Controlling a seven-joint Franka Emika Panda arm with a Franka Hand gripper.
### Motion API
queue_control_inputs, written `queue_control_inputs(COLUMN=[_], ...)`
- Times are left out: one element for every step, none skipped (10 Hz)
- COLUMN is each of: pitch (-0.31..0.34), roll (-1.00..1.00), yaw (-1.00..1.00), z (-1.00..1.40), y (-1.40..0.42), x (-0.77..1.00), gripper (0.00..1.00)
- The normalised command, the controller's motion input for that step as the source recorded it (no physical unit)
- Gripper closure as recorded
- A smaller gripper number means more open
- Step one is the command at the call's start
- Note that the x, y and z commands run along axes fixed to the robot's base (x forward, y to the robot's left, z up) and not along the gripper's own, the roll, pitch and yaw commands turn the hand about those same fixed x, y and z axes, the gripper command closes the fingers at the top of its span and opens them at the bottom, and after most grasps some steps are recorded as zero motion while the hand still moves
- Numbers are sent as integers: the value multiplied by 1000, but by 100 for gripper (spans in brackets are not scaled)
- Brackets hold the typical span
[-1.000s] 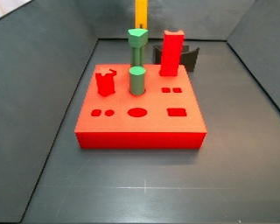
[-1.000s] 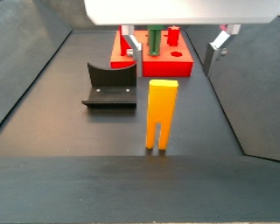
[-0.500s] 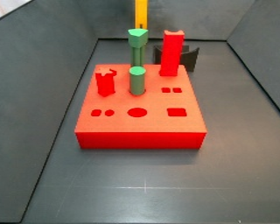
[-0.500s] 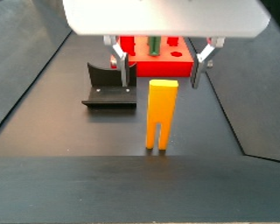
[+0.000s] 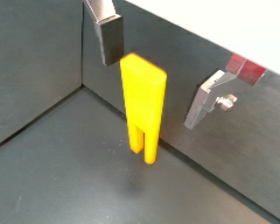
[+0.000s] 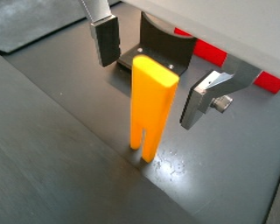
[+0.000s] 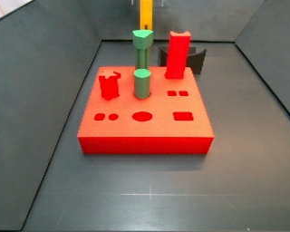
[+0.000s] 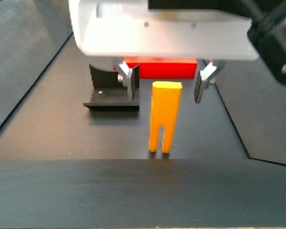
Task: Pick up the square-circle object. Move up. Move to above the board. Insert the square-circle object.
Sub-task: Pick up the square-circle object.
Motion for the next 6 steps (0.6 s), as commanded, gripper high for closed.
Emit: queue_control_inputs(pitch=[0, 0, 0, -11, -74, 0], roll=[127, 69, 0, 0, -29, 0], yaw=[80, 66, 0, 0, 0, 0], z=[-263, -243, -86, 0, 0, 0], y=[0, 0, 0, 0, 0, 0], x=[-37, 0, 0, 0, -31, 0], gripper=[0, 0, 0, 0, 0, 0])
